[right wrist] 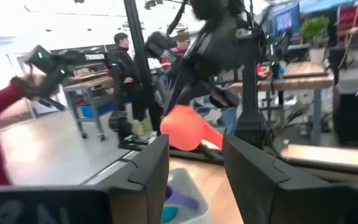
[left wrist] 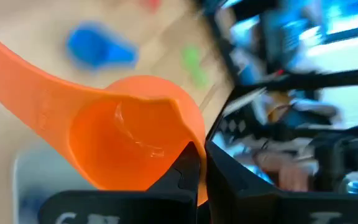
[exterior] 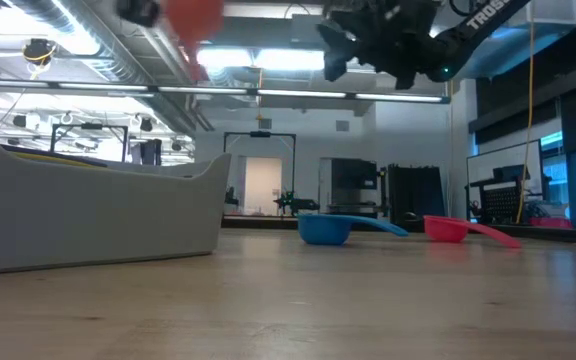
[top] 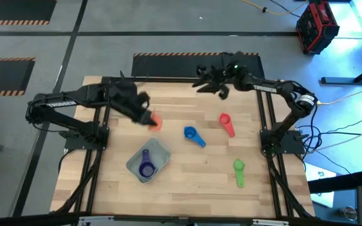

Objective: Nest measuring cups in basket
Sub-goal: Stack the orange measuring cup on the violet measuring cup in the gray bin

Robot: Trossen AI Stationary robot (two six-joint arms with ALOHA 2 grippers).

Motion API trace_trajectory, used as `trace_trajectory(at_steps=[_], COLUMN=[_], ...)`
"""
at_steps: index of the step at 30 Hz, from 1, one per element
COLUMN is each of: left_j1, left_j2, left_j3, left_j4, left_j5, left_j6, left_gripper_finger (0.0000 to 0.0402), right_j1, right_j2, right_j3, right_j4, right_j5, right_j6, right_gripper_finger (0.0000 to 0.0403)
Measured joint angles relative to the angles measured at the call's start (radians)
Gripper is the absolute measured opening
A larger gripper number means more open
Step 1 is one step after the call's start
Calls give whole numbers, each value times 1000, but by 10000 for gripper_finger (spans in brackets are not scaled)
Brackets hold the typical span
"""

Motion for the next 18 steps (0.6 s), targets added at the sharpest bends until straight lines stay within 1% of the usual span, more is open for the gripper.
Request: trace_trajectory(at_steps=[2,5,7,9,13,18], left_j1=[-76,-200,-280,-352,-475,-582], left_j2=[15,52,81,123,227,364], left_j3=[1,0,1,2,1,1], left_j4=[-73,-146,-139,-138,-131,-119], left_j5=[-41,-130,-175,-199,-201,-167], left_j6=[-79,-204,-272,-333,-455,-568], left_gripper_finger=[3,3,3,3,3,3], right_j1=[-38,-79,-97,-107,-112,-112], right_j2=[-5,-5,-5,-5,-5,-5], right_j3=[0,0,0,0,0,0], right_j4=[1,-3,-3,-7,-32,-113], right_j5=[-67,-143,-156,-162,-162,-163], right_j6=[42,42,42,39,30,-68], right_gripper_finger=[155,155,155,155,155,155])
